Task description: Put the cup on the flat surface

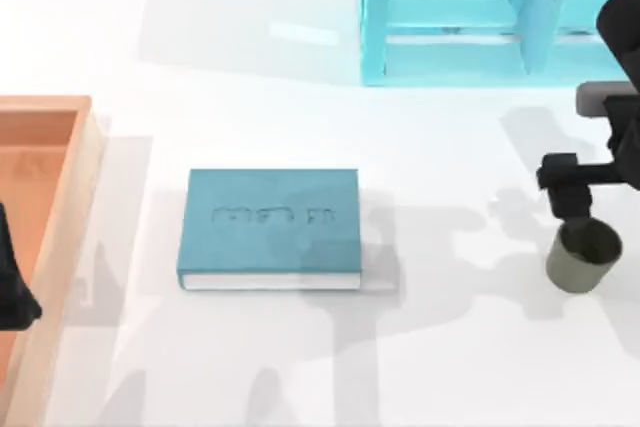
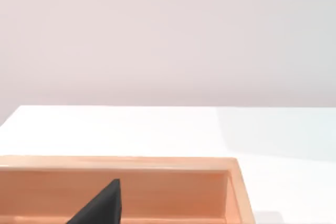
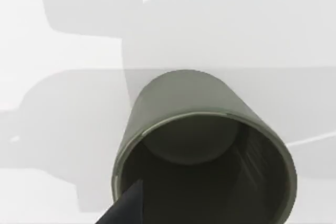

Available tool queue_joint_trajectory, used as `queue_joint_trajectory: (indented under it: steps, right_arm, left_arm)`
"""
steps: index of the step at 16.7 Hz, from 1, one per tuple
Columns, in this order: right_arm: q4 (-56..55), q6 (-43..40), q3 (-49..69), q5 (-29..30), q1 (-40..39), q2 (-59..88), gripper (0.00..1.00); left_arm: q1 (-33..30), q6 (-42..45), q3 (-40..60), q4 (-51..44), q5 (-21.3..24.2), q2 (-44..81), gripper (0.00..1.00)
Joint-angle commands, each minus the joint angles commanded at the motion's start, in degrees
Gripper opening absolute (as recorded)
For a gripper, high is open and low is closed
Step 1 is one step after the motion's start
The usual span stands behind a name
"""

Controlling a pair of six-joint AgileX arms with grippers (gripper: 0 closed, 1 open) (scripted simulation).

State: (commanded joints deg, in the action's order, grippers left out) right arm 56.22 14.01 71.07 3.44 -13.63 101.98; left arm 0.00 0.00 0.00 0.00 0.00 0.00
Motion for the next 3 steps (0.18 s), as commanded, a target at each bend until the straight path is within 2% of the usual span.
queue_joint_trajectory:
  steps: [3]
  right_arm:
    - [0.0,0.0,0.0,0.0,0.0,0.0,1.00]
  left_arm:
    - [0.0,0.0,0.0,0.0,0.0,0.0,1.00]
